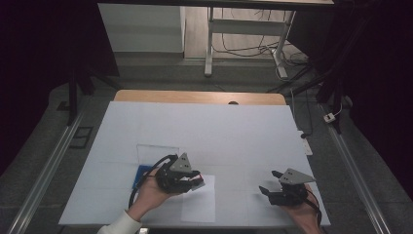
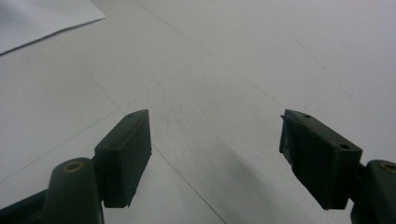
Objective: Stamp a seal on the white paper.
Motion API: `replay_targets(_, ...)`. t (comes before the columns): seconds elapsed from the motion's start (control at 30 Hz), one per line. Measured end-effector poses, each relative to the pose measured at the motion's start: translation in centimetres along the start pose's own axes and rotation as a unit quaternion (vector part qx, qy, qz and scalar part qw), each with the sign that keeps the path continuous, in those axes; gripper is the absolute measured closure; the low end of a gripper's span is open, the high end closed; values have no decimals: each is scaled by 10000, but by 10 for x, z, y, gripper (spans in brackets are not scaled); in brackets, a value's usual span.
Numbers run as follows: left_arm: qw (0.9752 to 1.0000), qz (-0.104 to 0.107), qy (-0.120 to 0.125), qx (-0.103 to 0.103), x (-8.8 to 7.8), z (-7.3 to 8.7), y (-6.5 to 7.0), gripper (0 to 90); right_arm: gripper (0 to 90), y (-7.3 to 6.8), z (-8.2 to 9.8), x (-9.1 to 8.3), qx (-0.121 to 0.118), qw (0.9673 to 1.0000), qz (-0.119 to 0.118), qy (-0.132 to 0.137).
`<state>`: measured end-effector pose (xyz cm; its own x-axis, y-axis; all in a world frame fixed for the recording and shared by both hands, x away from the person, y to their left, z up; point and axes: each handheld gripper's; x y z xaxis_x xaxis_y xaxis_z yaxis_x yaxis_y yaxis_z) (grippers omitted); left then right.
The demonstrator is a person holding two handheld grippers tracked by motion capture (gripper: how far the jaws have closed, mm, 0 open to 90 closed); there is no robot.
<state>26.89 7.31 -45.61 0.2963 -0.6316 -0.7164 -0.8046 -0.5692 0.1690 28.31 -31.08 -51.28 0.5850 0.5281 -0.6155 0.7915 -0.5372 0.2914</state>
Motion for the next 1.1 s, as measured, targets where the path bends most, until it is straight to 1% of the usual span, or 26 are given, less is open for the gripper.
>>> replay_targets(0.1, 10000, 12, -89, -2, 6, 1, 0, 706, 246, 1, 1, 0, 0, 10000, -12, 2)
replay_targets(0.23, 9998, 81, -157, -31, 12, 3, -1, 706, 246, 1, 1, 0, -8, 10000, -16, -15)
replay_targets(0.43, 9995, 44, -305, -51, 22, 6, -2, 705, 246, 0, 1, 0, 1, 10000, -28, -6)
replay_targets(0.83, 9990, 58, -435, -43, 31, 8, -2, 706, 247, 1, 1, 1, 0, 10000, -29, -21)
replay_targets(1.1, 9988, 20, -493, -49, 34, 9, -2, 706, 247, 1, 2, 1, -6, 10000, -31, -31)
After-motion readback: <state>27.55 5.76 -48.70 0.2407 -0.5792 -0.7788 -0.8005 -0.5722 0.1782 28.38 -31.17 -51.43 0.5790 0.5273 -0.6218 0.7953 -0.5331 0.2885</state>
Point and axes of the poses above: each handheld gripper's, and its own axes: x roughly forward along the jaws, z roughly out of its underside, y roughly to its right, and after that the axes turned 12 degrees about -x, right-handed
